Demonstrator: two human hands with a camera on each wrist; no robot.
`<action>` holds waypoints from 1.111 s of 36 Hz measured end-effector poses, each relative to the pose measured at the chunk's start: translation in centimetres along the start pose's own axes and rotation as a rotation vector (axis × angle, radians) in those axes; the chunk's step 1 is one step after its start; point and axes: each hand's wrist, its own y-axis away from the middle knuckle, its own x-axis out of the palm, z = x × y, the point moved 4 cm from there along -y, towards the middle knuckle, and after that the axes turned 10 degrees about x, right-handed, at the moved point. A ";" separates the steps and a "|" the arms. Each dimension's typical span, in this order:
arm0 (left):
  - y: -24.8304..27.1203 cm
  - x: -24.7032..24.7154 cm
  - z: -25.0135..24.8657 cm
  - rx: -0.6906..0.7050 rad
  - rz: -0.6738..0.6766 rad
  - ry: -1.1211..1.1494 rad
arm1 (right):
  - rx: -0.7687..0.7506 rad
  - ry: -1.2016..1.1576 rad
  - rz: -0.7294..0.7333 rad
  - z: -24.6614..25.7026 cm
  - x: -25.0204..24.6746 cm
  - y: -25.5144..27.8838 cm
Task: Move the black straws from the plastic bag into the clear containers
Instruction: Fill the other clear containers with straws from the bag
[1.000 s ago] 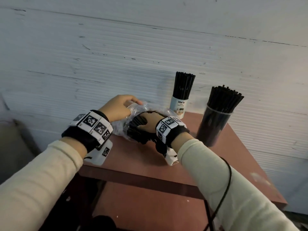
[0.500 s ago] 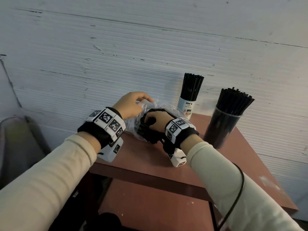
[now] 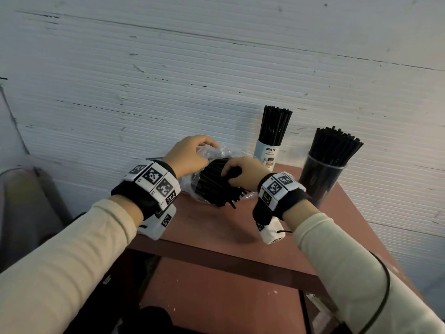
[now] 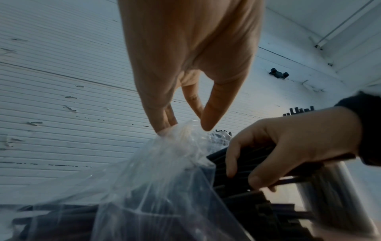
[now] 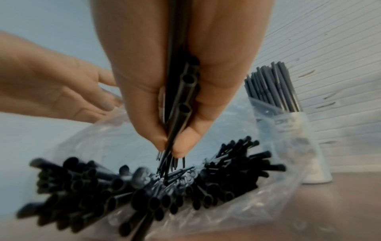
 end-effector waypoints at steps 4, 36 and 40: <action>0.5 0.5 -1.1 0.112 -0.089 -0.135 | -0.008 -0.032 0.001 -1.6 -1.1 1.6; -1.9 12.2 -12.7 0.224 0.122 0.309 | -0.263 -0.470 -0.452 -3.4 -18.1 18.5; -1.7 13.8 -12.9 0.180 0.140 0.478 | -0.389 -0.549 -0.599 -1.9 -17.9 18.8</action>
